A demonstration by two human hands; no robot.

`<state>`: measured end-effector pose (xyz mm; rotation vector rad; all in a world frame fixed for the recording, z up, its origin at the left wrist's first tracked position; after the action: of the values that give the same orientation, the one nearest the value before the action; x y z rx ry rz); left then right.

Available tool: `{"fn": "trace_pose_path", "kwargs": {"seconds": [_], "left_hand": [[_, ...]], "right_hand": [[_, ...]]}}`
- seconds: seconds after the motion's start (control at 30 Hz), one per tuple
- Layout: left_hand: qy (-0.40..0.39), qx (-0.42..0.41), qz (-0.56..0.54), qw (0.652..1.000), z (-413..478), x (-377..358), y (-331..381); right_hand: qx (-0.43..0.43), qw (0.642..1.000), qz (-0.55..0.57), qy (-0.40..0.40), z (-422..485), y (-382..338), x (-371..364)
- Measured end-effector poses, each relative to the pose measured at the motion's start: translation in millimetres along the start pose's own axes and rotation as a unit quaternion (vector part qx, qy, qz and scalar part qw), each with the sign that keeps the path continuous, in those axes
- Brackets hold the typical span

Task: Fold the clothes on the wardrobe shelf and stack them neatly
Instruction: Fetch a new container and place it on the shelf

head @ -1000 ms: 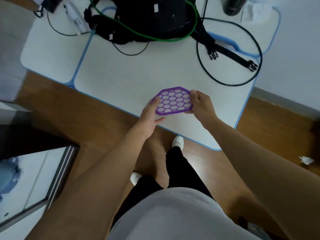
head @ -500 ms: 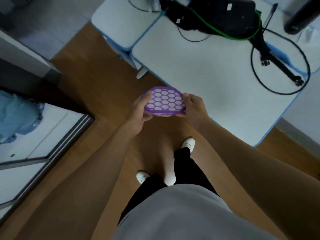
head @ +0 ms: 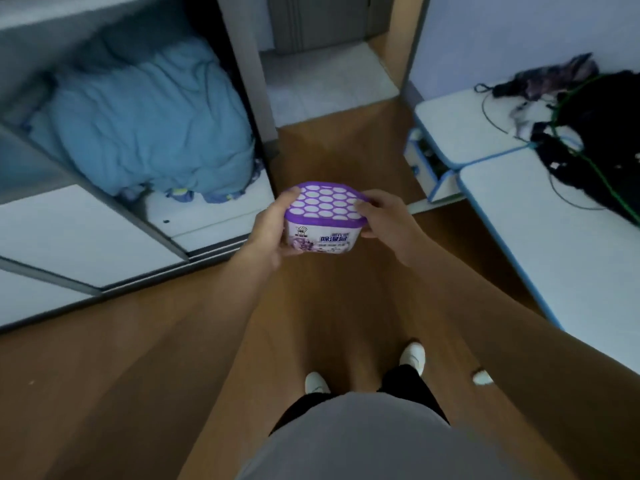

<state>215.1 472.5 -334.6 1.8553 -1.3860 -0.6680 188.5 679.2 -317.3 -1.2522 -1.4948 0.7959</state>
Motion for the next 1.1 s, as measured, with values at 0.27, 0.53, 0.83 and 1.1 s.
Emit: {"fn": "trace_pose_path", "kwargs": {"seconds": [0.27,0.53,0.83,1.1], "left_hand": [[0.049,-0.058,-0.059,0.995,9.6,121.1,96.2],[0.092,-0.117,-0.074,0.986,59.2,206.2,190.8],[0.140,-0.177,-0.046,0.973,126.6,280.1,323.9],[0.162,-0.241,-0.027,0.957,168.2,318.3,433.8]], "right_hand": [[0.180,0.975,-0.041,-0.124,2.6,-149.7,-125.3],[0.300,0.920,-0.109,-0.228,47.8,-253.9,-232.1],[0.367,0.897,-0.111,-0.219,143.2,-375.7,-319.3],[0.423,0.873,-0.160,-0.184,197.8,-471.4,-362.1]]}}
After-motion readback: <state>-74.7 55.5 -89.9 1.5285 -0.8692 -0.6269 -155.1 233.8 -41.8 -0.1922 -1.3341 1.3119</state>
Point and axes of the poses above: each hand's wrist, its own z-axis towards the middle knuckle, its own x-axis out of the back of the hand, y = z × x, the point moved 10 cm from there along z, towards the middle knuckle, and after that the axes turned 8 degrees about y, right-handed, at the moved point
